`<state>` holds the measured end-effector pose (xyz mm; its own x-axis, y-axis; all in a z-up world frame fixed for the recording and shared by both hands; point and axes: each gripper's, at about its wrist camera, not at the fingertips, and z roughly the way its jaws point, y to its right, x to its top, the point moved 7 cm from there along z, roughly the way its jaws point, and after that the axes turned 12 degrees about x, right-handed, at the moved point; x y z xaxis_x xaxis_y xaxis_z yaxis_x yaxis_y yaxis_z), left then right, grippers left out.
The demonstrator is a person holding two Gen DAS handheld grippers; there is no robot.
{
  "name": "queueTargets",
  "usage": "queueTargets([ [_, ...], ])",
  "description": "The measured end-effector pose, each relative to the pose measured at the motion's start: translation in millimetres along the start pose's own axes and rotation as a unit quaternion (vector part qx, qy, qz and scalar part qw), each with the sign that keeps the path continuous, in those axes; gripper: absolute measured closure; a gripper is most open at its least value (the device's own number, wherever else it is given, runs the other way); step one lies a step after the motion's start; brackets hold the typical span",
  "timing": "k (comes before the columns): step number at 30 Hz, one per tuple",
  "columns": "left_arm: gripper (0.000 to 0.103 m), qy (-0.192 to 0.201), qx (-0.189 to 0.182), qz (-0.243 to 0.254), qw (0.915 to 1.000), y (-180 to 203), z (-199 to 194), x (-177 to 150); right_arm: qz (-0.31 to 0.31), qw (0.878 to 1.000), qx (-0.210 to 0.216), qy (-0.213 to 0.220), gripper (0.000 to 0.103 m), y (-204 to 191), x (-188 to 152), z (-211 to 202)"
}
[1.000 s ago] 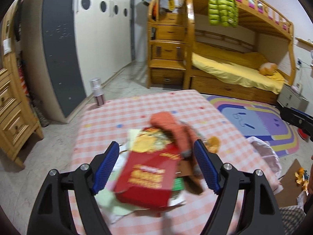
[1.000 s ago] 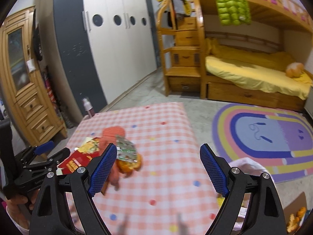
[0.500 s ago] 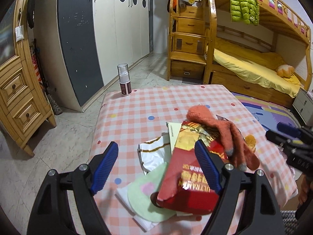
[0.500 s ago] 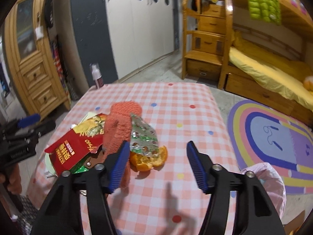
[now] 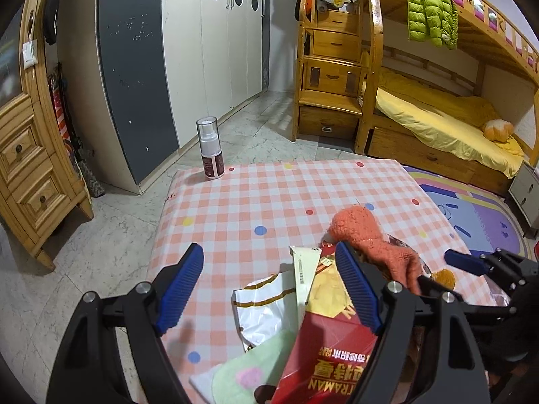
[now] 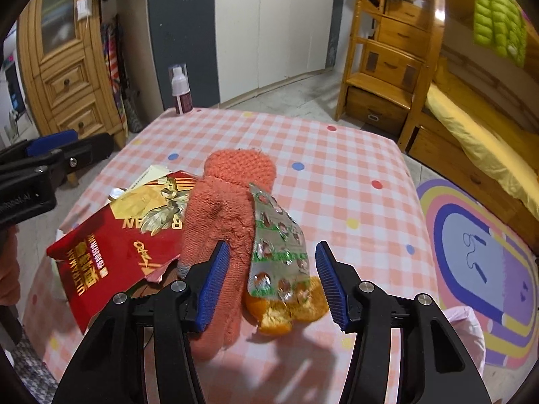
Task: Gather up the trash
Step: 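Move both tools back over the table toward the orange glove, then grasp the pill blister pack with the right tool, then grasp the orange glove with the left tool while the right tool holds the blister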
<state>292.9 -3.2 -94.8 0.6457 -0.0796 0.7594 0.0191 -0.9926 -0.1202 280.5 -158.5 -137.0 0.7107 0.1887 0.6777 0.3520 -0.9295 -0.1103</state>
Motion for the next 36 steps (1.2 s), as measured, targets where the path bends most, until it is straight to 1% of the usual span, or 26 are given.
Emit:
queueTargets([
  [1,0.025,-0.001,-0.002,-0.002,1.0,-0.2,-0.3,-0.4,0.001,1.0,0.003,-0.002,0.054,-0.4,-0.5,1.5],
  [2,0.025,-0.001,-0.005,-0.002,1.0,0.0,-1.2,-1.3,0.005,1.0,0.013,-0.005,0.064,-1.7,-1.0,2.0],
  [3,0.025,0.0,-0.006,0.0,1.0,0.2,-2.7,-2.3,0.009,1.0,0.019,-0.006,0.069,-1.9,-1.4,1.8],
  [4,0.025,0.003,-0.004,0.004,1.0,0.4,-4.7,-3.4,0.013,1.0,0.022,-0.004,0.078,-2.2,-1.3,0.3],
  [7,0.025,0.008,0.002,0.011,0.9999,0.8,-8.0,-7.4,0.018,1.0,0.019,0.006,0.089,-0.7,-0.3,-7.2],
  [10,0.025,0.007,-0.007,0.008,0.9999,0.9,-12.9,-10.8,0.032,0.999,0.02,0.014,0.088,6.0,-1.2,-13.2],
  [13,0.025,0.01,-0.003,0.01,0.9999,2.1,-14.7,-10.6,0.031,0.999,0.023,0.015,0.087,7.4,-2.9,-14.4],
  [15,0.025,0.011,-0.002,0.01,0.9999,3.4,-14.1,-10.0,0.026,0.999,0.021,0.01,0.083,5.6,-3.8,-12.1],
  [16,0.025,0.009,-0.003,0.009,0.9999,4.5,-13.1,-10.0,0.019,1.0,0.015,0.004,0.078,4.0,-4.9,-8.6],
  [17,0.025,0.007,-0.004,0.009,0.9999,5.7,-12.2,-10.1,0.014,1.0,0.008,0.0,0.077,4.2,-5.6,-6.3],
  [19,0.025,0.005,-0.004,0.011,0.9999,9.0,-9.4,-9.1,0.007,1.0,-0.007,-0.01,0.077,4.5,-6.4,-0.2],
  [21,0.025,0.004,-0.003,0.013,0.9999,11.9,-7.6,-8.3,0.007,1.0,-0.017,-0.009,0.079,6.0,-5.9,0.3],
  [22,0.025,0.004,-0.004,0.013,0.9999,12.9,-8.0,-7.7,0.008,1.0,-0.015,-0.001,0.09,6.1,-4.1,-2.8],
  [23,0.025,0.005,-0.006,0.014,0.9999,13.9,-8.7,-7.5,0.009,1.0,-0.017,0.006,0.096,6.9,-2.2,-6.4],
  [25,0.025,0.008,-0.008,0.015,0.9998,15.3,-10.7,-8.3,0.018,0.999,-0.017,0.038,0.099,10.2,4.1,-21.7],
  [28,0.025,0.01,-0.011,0.017,0.9997,17.3,-14.4,-10.2,0.055,0.994,-0.011,0.097,0.099,22.7,11.4,-53.8],
  [30,0.025,0.009,-0.021,0.019,0.9996,20.4,-17.1,-13.2,0.078,0.99,-0.008,0.119,0.099,30.6,10.1,-68.4],
  [33,0.025,0.007,-0.047,0.034,0.9983,36.5,-22.5,-17.9,0.096,0.987,-0.005,0.13,0.099,38.7,3.9,-81.4],
  [36,0.027,0.009,-0.058,0.053,0.9969,53.4,-25.8,-20.3,0.098,0.987,-0.017,0.129,0.099,43.9,-2.6,-86.0],
])
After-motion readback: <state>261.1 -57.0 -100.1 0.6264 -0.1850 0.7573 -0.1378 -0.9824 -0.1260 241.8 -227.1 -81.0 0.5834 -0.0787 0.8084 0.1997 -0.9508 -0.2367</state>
